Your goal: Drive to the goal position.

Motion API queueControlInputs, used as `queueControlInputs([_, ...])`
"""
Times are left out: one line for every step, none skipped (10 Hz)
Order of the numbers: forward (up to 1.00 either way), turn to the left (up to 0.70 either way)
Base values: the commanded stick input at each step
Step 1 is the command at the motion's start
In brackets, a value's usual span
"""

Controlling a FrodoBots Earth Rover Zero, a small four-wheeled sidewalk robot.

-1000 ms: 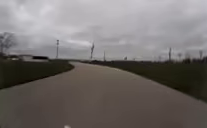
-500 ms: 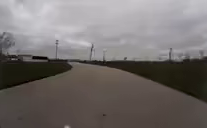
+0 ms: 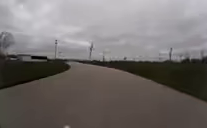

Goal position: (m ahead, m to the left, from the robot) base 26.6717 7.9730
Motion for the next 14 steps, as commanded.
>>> queueControlInputs([1.0,0.0])
queueControlInputs([1.0,0.0])
queueControlInputs([1.0,0.0])
queueControlInputs([1.0,0.0])
queueControlInputs([1.0,0.0])
queueControlInputs([1.0,0.0])
queueControlInputs([1.0,0.0])
queueControlInputs([1.0,0.0])
queueControlInputs([1.0,0.0])
queueControlInputs([1.0,0.0])
queueControlInputs([1.0,0.0])
queueControlInputs([1.0,0.1])
queueControlInputs([1.0,0.4])
queueControlInputs([1.0,0.4])
